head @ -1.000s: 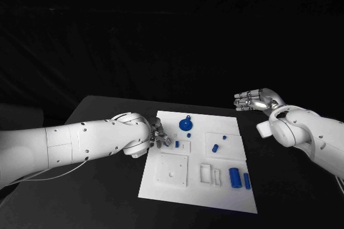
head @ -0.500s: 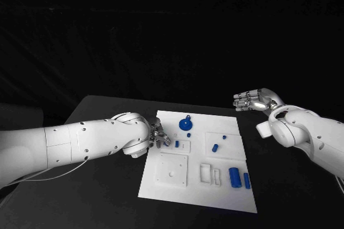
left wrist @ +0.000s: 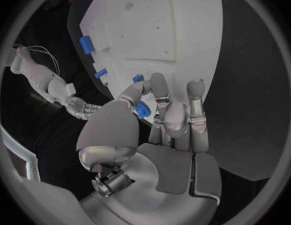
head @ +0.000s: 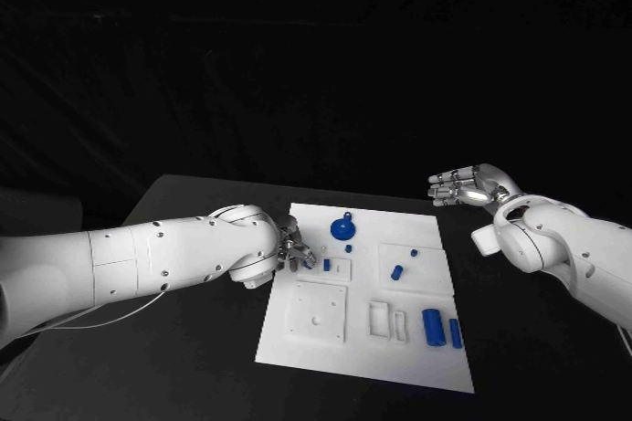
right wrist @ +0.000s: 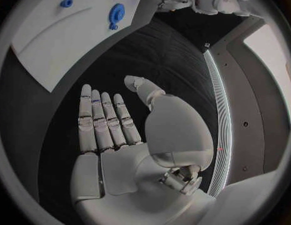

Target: Assemble the parts on the task board

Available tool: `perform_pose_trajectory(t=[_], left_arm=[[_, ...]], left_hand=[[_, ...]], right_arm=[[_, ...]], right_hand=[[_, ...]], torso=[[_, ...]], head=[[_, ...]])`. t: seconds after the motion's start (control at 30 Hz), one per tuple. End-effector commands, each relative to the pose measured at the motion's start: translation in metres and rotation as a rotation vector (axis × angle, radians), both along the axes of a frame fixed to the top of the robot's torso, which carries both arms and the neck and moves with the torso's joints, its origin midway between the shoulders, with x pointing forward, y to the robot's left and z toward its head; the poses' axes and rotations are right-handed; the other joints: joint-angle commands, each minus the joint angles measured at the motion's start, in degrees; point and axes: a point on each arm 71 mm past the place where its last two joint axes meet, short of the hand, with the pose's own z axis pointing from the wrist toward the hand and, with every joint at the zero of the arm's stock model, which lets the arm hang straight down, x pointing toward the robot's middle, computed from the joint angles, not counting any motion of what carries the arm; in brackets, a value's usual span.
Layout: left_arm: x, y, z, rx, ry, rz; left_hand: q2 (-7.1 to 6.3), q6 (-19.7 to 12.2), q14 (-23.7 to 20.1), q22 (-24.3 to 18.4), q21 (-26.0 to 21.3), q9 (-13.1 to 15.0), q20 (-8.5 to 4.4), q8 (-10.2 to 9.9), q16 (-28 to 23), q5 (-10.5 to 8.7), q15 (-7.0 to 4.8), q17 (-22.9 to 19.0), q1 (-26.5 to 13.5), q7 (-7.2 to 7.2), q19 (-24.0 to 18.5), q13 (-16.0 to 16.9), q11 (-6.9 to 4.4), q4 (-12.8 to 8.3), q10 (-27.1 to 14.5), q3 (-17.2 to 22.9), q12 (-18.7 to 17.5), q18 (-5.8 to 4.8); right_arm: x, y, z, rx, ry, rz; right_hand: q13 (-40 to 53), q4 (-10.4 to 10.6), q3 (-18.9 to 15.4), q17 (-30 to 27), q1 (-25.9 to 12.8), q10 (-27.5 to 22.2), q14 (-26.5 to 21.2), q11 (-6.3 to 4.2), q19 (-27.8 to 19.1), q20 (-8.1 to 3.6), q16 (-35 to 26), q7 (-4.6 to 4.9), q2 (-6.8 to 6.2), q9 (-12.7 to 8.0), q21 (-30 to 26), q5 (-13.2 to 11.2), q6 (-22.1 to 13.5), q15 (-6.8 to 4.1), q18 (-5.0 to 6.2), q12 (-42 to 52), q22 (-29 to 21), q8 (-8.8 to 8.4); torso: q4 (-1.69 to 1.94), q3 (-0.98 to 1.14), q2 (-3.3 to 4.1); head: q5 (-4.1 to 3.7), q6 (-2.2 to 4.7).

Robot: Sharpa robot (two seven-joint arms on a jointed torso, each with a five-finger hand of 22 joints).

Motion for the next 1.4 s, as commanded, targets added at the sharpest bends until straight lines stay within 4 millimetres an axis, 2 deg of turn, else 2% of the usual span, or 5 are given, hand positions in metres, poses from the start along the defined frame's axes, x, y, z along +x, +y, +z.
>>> perform_pose_trajectory(t=[0.03,0.2,0.43,0.6,1.4], left_arm=[[-0.0082,-0.0001,-0.0152,0.037,0.088,-0.007],[-0.0068,0.0003,-0.0149,0.038,0.087,-0.002],[-0.0055,0.0002,-0.0147,0.038,0.091,0.000],[-0.0046,0.0005,-0.0141,0.035,0.094,-0.001],[-0.0032,-0.0008,-0.0118,0.086,0.071,-0.048]], left_hand=[[1.16,11.0,0.4,1.1,0.4,0.1,0.24,-0.1,0.2,0.17,-0.16,0.1,0.3,-6.03,-0.3,0.1,-1.39,-0.5,1.8,0.7,0.3,-0.32],[1.83,11.0,0.4,1.1,0.5,2.2,0.27,-0.1,0.6,-0.09,-0.19,0.2,-1.0,-6.19,-0.3,0.1,-1.45,-0.7,1.8,0.9,0.6,-0.23],[2.09,11.2,0.4,1.1,0.6,2.6,0.28,-0.1,0.8,-0.01,-0.18,0.6,-1.3,-6.24,-0.3,0.1,-1.47,-0.9,1.7,1.1,0.9,-0.27],[2.75,11.3,0.4,1.1,0.6,5.8,0.21,0.0,1.0,-0.02,-0.18,0.8,-2.4,-6.44,-0.3,0.0,-1.51,-1.2,1.8,1.3,1.0,-0.49],[2.80,11.2,0.3,1.1,0.6,6.1,0.30,-0.2,1.0,-0.07,-0.12,0.7,-2.0,-6.38,-0.4,-0.1,-1.49,-1.8,1.8,1.4,1.0,-0.38]], right_arm=[[-0.0004,0.0026,0.0002,-0.010,-0.009,0.029],[-0.0003,0.0027,-0.0001,-0.010,-0.009,0.030],[0.0002,0.0023,-0.0010,-0.010,-0.006,0.030],[0.0003,0.0018,-0.0023,-0.011,-0.003,0.029],[-0.0010,0.0005,-0.0067,-0.012,0.006,0.028]], right_hand=[[-0.1,0.0,-0.4,-0.1,0.5,-0.4,-0.3,-0.12,-0.4,-0.10,-0.2,0.00,0.13,0.0,0.2,0.6,-0.4,0.13,0.34,-0.3,-0.1,-0.31],[-0.1,0.6,-2.3,-0.1,0.5,-0.4,-0.4,-0.11,-0.4,-0.09,-0.2,-0.01,0.23,-0.1,0.2,1.8,-0.5,0.14,0.28,-0.3,-0.1,-0.32],[-0.1,0.6,-2.3,-0.1,0.5,-0.4,-0.4,-0.11,-0.4,-0.09,-0.2,-0.01,0.23,-0.1,0.2,1.8,-0.5,0.14,0.28,-0.3,-0.1,-0.32],[-0.1,0.7,-2.5,-0.1,0.6,-0.5,-0.4,-0.11,-0.4,-0.09,-0.2,-0.02,0.37,-0.1,0.2,1.9,-0.4,0.15,0.28,-0.3,-0.1,-0.31],[-0.1,0.7,-2.5,-0.1,0.6,-0.5,-0.4,-0.11,-0.4,-0.09,-0.2,-0.02,0.37,-0.1,0.2,1.9,-0.4,0.15,0.28,-0.3,-0.1,-0.31]], torso=[[-0.01,0.03,0.00],[-0.01,0.03,0.02],[0.00,0.02,0.04],[-0.01,0.02,0.03],[0.05,0.04,0.00]], head=[[0.08,0.07],[0.10,0.11],[0.11,-0.02],[0.17,-0.04],[0.19,-0.37]])
